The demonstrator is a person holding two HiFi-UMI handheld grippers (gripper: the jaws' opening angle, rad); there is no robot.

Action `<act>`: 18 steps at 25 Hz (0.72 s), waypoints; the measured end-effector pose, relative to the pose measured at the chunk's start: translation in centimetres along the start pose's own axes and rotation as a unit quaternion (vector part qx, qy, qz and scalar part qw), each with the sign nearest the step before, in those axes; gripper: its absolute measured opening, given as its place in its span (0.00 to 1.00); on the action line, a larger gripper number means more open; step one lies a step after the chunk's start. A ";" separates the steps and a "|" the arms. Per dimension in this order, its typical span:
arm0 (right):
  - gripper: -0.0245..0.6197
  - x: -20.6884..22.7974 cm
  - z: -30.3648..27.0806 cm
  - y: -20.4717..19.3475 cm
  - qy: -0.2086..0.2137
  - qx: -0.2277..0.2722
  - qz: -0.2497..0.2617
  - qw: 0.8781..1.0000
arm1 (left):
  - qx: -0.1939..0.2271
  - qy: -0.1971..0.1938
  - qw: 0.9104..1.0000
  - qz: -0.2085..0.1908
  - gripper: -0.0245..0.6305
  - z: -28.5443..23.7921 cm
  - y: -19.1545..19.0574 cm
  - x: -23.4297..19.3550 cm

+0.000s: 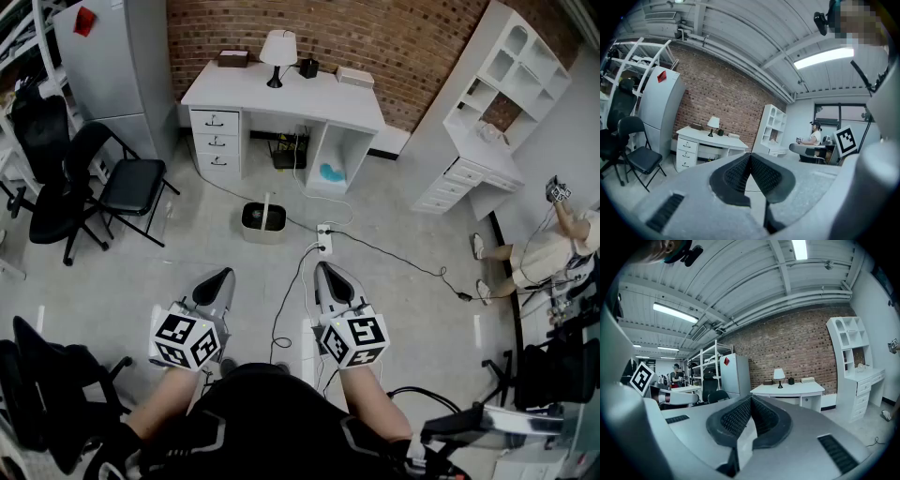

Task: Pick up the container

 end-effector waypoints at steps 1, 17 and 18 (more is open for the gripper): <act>0.05 -0.2 0.0 0.0 -0.001 0.000 0.000 1.000 | 0.001 0.002 1.000 0.000 0.05 0.2 0.0 -0.1; 0.05 -1.6 -1.0 0.6 -0.002 0.017 0.020 1.000 | -0.001 0.011 1.000 0.006 0.05 1.1 0.0 -1.6; 0.05 -1.8 -1.3 0.6 -0.002 0.015 0.018 1.000 | -0.002 0.011 1.000 0.007 0.05 1.2 0.0 -2.0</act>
Point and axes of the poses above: the fingertips, and each gripper's own axes: z backward along the fingers, x to its right, y out of its top, the point moved 9 cm from there along z, backward along the fingers, and after that the axes turned 1 degree about z, right-handed, at the moved point
